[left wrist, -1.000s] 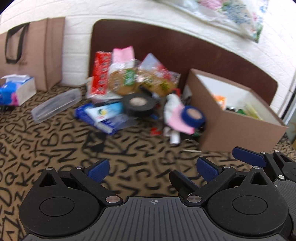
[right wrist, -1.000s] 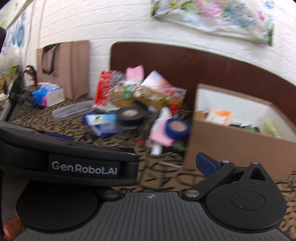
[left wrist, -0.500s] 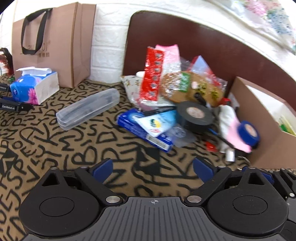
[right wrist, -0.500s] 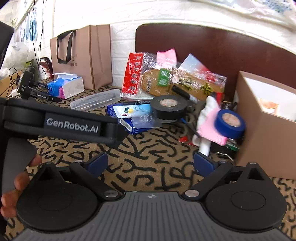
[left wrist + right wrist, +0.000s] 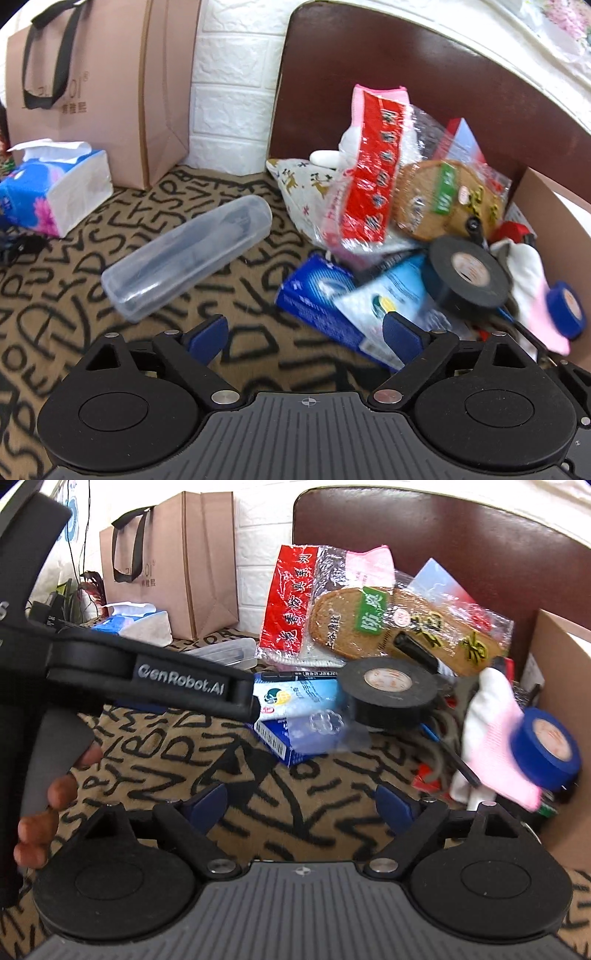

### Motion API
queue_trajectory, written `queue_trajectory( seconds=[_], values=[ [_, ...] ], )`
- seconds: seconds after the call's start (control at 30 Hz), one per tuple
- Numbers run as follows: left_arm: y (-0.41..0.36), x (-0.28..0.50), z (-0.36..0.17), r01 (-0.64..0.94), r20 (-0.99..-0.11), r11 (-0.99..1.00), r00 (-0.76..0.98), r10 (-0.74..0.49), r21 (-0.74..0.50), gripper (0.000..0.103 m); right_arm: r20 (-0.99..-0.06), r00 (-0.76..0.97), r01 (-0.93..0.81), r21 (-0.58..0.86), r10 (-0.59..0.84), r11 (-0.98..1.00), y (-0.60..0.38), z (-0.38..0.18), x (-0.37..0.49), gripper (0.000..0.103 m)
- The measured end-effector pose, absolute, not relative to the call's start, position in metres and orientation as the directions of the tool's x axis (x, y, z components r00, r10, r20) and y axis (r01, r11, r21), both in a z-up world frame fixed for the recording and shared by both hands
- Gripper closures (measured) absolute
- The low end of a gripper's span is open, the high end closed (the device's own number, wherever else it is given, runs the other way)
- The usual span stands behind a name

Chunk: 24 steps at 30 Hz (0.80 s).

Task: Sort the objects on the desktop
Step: 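Grasp the blue medicine box with the left tool while the right tool grasps the clear plastic sheet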

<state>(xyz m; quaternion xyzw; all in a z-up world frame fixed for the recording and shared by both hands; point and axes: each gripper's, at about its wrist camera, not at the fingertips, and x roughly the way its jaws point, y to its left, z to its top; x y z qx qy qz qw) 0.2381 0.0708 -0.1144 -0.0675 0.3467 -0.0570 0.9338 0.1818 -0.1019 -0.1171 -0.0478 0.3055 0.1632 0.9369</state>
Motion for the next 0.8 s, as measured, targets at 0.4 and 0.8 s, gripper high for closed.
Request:
queue_trajectory(
  seconds=[0.4,0.8],
  values=[
    [0.069,0.284,-0.123,0.164,-0.642,0.963,0.72,-0.264,-0.213,0.004,-0.588,0.758,-0.34,0.013,0.282,0.94,-0.097,-0.123,0.219,0.018],
    [0.074,0.264,-0.119,0.169,-0.63,0.952,0.717,-0.298,-0.257,0.038,-0.589,0.747,-0.387,-0.007,0.309,0.922,-0.098,-0.119,0.211,0.048]
  ],
)
